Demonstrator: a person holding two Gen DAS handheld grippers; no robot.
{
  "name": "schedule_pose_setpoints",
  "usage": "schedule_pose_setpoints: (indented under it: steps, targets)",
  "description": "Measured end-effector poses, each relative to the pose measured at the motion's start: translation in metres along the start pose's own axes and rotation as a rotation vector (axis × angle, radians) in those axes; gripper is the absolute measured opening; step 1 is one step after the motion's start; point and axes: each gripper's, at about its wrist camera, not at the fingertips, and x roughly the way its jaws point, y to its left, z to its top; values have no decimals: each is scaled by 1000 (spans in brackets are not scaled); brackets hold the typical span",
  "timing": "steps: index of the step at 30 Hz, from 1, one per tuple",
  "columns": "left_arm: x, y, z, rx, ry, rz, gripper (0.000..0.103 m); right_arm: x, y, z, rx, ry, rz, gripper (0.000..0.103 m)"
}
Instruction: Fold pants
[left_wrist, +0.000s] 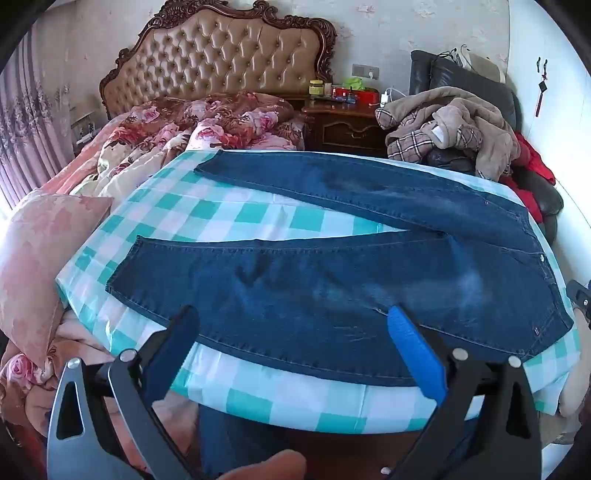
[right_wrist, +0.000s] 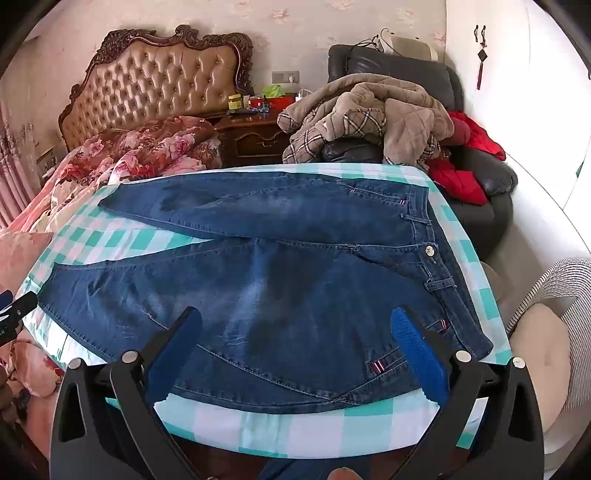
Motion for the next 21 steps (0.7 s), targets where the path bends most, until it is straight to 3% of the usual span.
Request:
schedule_pose_setpoints:
  steps: [21]
  targets:
    - [4, -2, -2, -12, 14, -21, 102, -3, 0, -1, -4, -3, 6, 99]
